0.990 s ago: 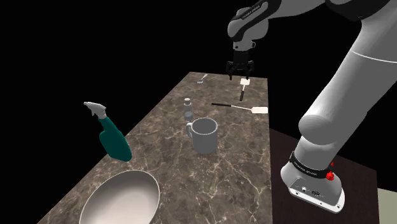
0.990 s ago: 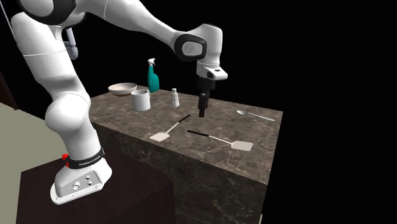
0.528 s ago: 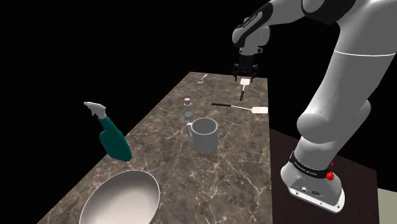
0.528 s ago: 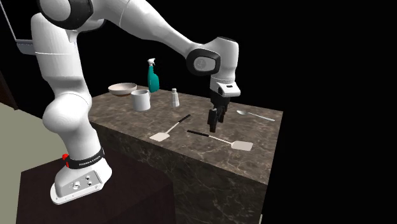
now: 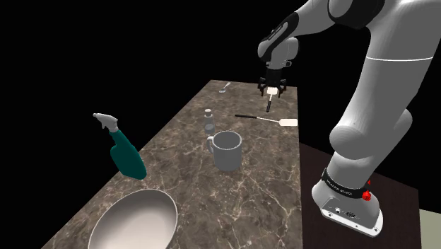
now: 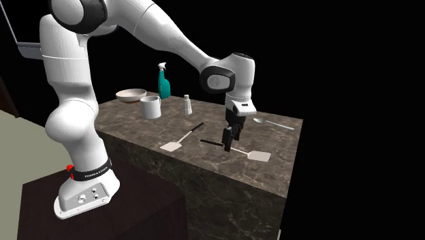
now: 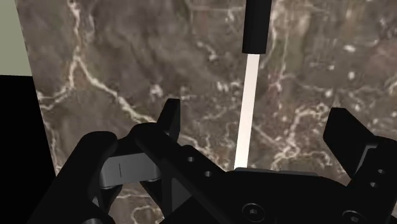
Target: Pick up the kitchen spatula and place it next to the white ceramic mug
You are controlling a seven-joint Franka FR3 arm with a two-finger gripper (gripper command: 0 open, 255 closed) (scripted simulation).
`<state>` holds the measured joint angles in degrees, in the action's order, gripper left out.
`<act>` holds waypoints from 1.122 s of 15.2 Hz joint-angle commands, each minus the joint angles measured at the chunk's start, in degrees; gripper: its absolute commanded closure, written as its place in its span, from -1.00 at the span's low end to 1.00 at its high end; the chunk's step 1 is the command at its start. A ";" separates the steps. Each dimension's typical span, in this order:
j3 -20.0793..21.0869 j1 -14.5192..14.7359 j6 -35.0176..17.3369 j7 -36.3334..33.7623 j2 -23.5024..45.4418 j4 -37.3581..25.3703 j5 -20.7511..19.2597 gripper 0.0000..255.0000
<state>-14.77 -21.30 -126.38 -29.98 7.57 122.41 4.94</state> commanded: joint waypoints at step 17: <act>-0.03 -0.06 -0.58 0.16 0.11 0.44 0.07 1.00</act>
<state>-14.80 -21.36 -126.94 -29.82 7.68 122.84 5.01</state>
